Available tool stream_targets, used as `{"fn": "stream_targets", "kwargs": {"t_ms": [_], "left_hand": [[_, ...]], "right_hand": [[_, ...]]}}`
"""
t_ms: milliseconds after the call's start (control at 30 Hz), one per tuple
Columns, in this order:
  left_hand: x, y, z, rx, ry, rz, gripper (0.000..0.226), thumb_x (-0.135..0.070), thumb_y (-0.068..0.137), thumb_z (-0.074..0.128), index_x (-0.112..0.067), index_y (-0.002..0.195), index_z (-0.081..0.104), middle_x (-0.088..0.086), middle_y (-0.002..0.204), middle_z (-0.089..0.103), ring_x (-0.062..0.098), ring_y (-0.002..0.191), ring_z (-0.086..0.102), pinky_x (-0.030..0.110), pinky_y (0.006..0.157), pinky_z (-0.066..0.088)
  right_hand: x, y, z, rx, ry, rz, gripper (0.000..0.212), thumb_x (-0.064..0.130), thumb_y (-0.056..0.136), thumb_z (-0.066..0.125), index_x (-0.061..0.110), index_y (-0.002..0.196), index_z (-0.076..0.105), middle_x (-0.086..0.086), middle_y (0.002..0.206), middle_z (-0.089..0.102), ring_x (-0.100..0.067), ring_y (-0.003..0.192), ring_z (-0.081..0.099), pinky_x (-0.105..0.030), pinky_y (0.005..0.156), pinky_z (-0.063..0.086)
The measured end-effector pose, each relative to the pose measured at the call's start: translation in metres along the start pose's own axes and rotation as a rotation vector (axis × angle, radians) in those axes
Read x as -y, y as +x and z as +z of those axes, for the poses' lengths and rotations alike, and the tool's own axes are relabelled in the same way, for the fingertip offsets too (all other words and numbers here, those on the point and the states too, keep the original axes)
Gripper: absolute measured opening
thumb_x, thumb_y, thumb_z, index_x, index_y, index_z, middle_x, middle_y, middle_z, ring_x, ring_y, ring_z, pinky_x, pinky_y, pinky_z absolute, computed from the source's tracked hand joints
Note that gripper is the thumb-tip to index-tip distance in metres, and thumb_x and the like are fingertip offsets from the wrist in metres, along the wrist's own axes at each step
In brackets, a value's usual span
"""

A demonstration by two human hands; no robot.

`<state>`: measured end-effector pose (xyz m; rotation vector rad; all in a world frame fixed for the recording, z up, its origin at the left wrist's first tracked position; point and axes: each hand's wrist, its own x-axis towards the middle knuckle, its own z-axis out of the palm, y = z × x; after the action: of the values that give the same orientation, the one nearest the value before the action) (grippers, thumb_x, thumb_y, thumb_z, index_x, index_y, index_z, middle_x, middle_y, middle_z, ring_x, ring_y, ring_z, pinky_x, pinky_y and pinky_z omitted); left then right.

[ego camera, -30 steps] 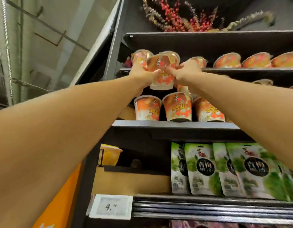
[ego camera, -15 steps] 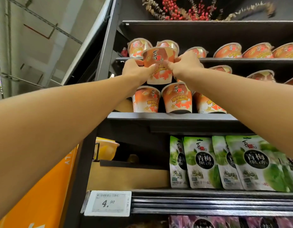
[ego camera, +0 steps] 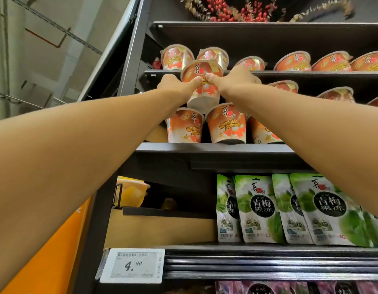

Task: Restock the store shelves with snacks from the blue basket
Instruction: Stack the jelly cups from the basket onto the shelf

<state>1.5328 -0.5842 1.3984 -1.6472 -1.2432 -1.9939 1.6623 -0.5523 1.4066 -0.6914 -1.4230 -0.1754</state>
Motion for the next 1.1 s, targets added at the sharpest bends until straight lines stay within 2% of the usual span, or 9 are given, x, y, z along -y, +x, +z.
{"fn": "stream_targets", "kwargs": {"t_ms": [133,267,433,567,633,767,833,933,1100], "left_hand": [[-0.005,0.004,0.005,0.056,0.105,-0.041,0.061,-0.053,0.09,0.059,-0.009,0.131,0.047,0.005,0.1,0.053,0.022,0.092,0.054,0.035,0.075,0.046],[0.0,0.009,0.011,0.108,0.211,-0.041,0.054,-0.051,0.093,0.056,-0.01,0.127,0.049,0.01,0.114,0.059,0.024,0.098,0.058,0.036,0.078,0.048],[0.005,0.009,0.011,0.171,0.28,-0.086,0.069,-0.052,0.091,0.059,-0.01,0.142,0.038,0.013,0.134,0.053,0.031,0.12,0.056,0.043,0.093,0.048],[0.008,0.009,0.01,0.169,0.295,-0.064,0.059,-0.047,0.093,0.058,-0.011,0.138,0.043,0.01,0.124,0.058,0.027,0.11,0.059,0.037,0.078,0.046],[0.011,0.005,0.006,0.094,0.317,-0.015,0.048,-0.046,0.095,0.055,-0.01,0.127,0.051,0.008,0.108,0.06,0.023,0.099,0.06,0.034,0.072,0.048],[0.01,-0.021,0.004,-0.282,0.533,0.171,0.041,-0.044,0.097,0.05,-0.01,0.119,0.057,0.01,0.126,0.053,0.03,0.125,0.046,0.045,0.103,0.04],[0.006,-0.041,0.002,-0.396,0.401,0.308,0.027,-0.037,0.096,0.052,-0.015,0.111,0.058,-0.003,0.11,0.048,0.024,0.114,0.05,0.037,0.093,0.041],[0.004,-0.076,0.004,-0.36,0.241,0.38,0.016,-0.031,0.096,0.049,-0.02,0.105,0.057,-0.004,0.101,0.054,0.013,0.095,0.052,0.021,0.073,0.036],[0.01,-0.171,0.03,-0.101,0.011,0.165,0.021,-0.027,0.093,0.051,-0.012,0.094,0.066,-0.007,0.082,0.061,0.006,0.072,0.053,0.023,0.066,0.043]], "right_hand": [[-0.001,0.005,0.007,0.027,-0.074,0.038,0.04,0.053,0.092,0.059,0.013,0.098,0.053,0.0,0.078,0.055,-0.017,0.072,0.058,-0.029,0.069,0.052],[-0.004,0.003,0.018,-0.092,-0.279,0.021,0.047,0.058,0.09,0.059,0.014,0.077,0.048,-0.007,0.097,0.063,-0.029,0.109,0.057,-0.042,0.098,0.041],[-0.008,0.0,0.023,-0.081,-0.35,-0.033,0.046,0.054,0.089,0.062,0.016,0.071,0.045,-0.008,0.103,0.067,-0.028,0.105,0.058,-0.043,0.094,0.039],[-0.013,-0.002,0.021,-0.084,-0.36,-0.089,0.036,0.051,0.091,0.061,0.015,0.09,0.057,-0.009,0.109,0.067,-0.029,0.113,0.058,-0.048,0.104,0.041],[-0.015,-0.006,0.017,-0.11,-0.34,-0.138,0.034,0.048,0.094,0.058,0.015,0.098,0.065,-0.007,0.108,0.068,-0.028,0.115,0.057,-0.049,0.105,0.04],[-0.021,-0.022,0.006,-0.175,-0.269,-0.255,0.024,0.036,0.098,0.051,0.019,0.098,0.068,-0.002,0.102,0.067,-0.023,0.112,0.055,-0.042,0.103,0.04],[-0.024,-0.035,-0.001,-0.196,-0.21,-0.291,0.022,0.032,0.098,0.051,0.019,0.097,0.068,0.0,0.096,0.065,-0.018,0.102,0.053,-0.037,0.094,0.044],[-0.031,-0.063,-0.013,-0.146,-0.123,-0.313,0.023,0.031,0.097,0.049,0.017,0.096,0.068,0.0,0.095,0.064,-0.015,0.095,0.054,-0.035,0.088,0.048],[-0.054,-0.133,-0.043,0.037,-0.009,-0.265,0.024,0.033,0.092,0.05,0.02,0.095,0.07,0.002,0.097,0.068,-0.02,0.1,0.059,-0.044,0.092,0.048]]}}
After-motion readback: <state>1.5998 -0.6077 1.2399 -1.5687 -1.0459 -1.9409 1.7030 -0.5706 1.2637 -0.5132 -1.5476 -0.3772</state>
